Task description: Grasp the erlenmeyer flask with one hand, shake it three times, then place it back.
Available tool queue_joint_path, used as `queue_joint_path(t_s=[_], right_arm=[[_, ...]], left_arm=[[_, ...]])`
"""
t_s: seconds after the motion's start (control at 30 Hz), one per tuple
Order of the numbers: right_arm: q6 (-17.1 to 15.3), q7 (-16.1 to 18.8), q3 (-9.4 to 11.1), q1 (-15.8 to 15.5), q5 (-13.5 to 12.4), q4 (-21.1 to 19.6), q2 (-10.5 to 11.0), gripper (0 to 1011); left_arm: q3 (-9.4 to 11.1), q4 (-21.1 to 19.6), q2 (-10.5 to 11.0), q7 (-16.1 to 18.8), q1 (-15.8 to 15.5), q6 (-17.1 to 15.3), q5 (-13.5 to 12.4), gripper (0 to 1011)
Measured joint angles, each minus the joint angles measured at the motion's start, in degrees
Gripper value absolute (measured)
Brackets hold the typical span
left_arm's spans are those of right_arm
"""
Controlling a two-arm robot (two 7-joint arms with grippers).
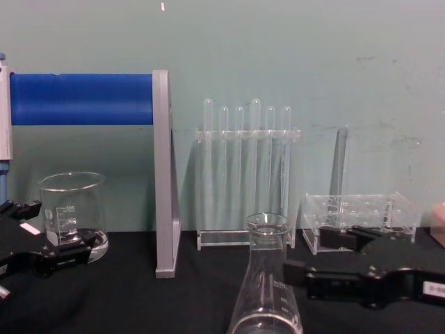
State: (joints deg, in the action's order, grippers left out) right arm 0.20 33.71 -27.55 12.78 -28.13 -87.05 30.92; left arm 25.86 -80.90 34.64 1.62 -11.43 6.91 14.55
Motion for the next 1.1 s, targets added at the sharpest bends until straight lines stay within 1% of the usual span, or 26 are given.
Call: queue_joint_path(t_s=[0.33, 0.53, 0.83, 1.1], right_arm=[[-0.11, 0.76, -1.59, 3.82, 1.07, 4.70, -3.11, 1000], [0.19, 1.40, -2.33, 5.49, 1.48, 6.92, -4.44, 1000], [0.57, 2.12, -3.09, 7.05, 1.77, 8.84, -5.68, 1000], [0.64, 2.19, -3.40, 7.81, 1.91, 9.77, -6.32, 1000]], left_arm=[[0.00, 0.00, 0.00, 0.00, 0.00, 0.00, 0.00, 1001], [0.00, 0.00, 0.00, 0.00, 0.00, 0.00, 0.00, 1001], [0.00, 0.00, 0.00, 0.00, 0.00, 0.00, 0.00, 1001], [0.00, 0.00, 0.00, 0.00, 0.00, 0.00, 0.00, 1001]])
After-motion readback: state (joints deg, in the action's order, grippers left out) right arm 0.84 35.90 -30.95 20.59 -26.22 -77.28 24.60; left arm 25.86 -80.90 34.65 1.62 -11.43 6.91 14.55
